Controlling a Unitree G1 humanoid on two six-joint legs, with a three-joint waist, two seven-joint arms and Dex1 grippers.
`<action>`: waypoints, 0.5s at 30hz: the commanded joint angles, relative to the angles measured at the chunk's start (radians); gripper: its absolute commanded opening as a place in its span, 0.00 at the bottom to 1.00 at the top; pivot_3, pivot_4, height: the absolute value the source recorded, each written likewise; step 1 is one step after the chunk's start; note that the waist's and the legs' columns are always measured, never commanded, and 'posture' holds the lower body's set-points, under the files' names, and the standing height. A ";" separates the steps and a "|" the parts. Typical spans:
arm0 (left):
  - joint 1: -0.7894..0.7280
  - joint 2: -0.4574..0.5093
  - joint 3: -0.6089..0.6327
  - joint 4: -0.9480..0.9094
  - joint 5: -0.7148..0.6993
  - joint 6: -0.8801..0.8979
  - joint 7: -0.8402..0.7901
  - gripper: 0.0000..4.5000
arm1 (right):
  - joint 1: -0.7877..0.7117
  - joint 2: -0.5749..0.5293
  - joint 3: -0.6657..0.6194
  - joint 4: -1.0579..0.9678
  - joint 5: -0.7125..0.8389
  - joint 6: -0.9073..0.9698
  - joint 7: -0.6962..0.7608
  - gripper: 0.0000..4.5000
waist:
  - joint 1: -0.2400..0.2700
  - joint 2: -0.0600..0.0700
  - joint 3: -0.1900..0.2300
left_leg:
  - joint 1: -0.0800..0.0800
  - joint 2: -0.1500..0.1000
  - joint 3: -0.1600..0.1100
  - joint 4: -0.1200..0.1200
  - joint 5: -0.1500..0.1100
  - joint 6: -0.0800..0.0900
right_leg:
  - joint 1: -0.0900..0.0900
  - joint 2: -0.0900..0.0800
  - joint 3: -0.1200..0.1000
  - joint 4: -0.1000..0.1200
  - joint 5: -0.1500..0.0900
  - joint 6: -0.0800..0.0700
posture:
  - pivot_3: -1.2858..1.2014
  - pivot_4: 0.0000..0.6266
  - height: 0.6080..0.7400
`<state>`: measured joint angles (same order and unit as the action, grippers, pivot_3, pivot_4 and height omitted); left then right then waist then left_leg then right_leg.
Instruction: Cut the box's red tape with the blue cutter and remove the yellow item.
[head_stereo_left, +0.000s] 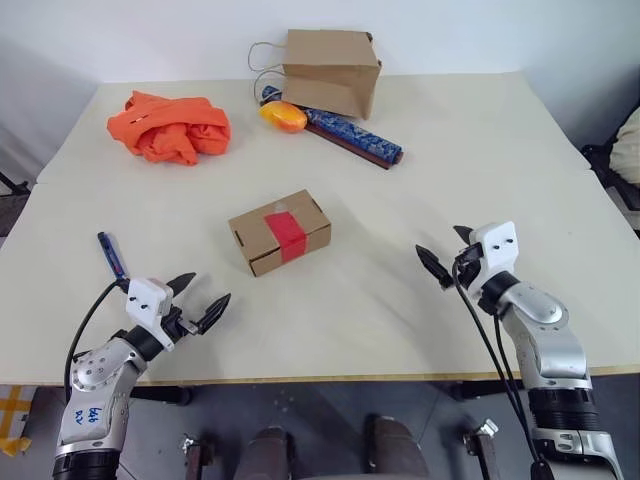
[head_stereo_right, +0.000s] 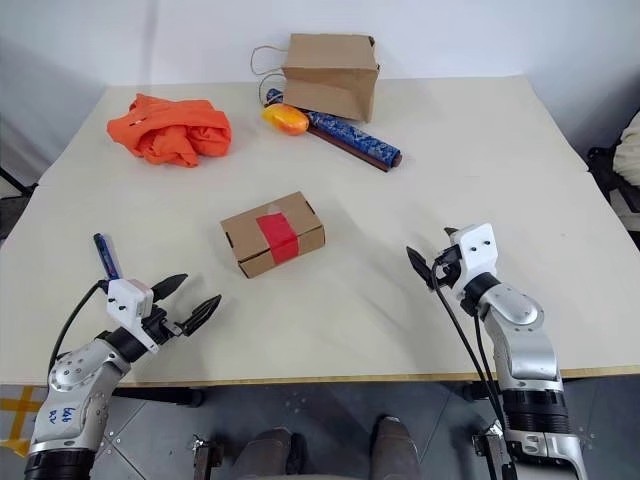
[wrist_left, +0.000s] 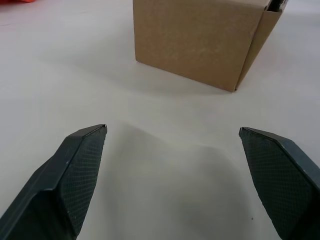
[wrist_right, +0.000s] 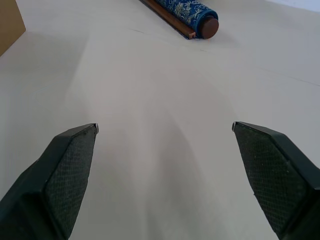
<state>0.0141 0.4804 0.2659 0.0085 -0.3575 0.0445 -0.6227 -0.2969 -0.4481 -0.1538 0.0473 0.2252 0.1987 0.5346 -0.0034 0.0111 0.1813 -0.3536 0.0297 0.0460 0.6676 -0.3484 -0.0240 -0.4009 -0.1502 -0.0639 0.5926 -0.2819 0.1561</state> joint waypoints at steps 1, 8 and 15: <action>-0.013 -0.003 0.023 -0.035 0.009 -0.019 0.035 0.99 | 0.007 0.002 -0.006 -0.041 0.017 -0.013 0.006 1.00 | 0.000 0.000 0.000 | 0.000 0.000 0.000 0.000 0.000 0.000 | 0.000 0.000 0.000 0.000 0.000 0.000 | 0.52 0.24 1.00; -0.032 0.013 -0.005 -0.042 0.035 0.120 0.095 0.99 | -0.012 -0.001 -0.013 -0.033 0.010 0.006 -0.017 1.00 | 0.000 0.000 0.000 | 0.000 0.000 0.000 0.000 0.000 0.000 | 0.000 0.000 0.000 0.000 0.000 0.000 | 0.52 0.24 1.00; -0.089 0.001 0.014 -0.006 -0.003 0.129 0.082 0.77 | -0.041 0.001 0.005 -0.055 0.020 0.039 -0.019 0.91 | 0.001 -0.001 0.000 | 0.000 0.000 0.000 0.000 0.000 0.000 | 0.000 0.000 0.000 0.000 0.000 0.000 | 0.52 0.24 1.00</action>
<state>-0.0572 0.4805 0.2579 0.0105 -0.3468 0.1821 -0.5379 -0.3161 -0.4480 -0.1524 0.0391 0.2262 0.2314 0.5113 -0.0029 0.0104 0.1813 -0.3536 0.0298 0.0461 0.6679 -0.3485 -0.0242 -0.4010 -0.1502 -0.0644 0.5929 -0.2818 0.1562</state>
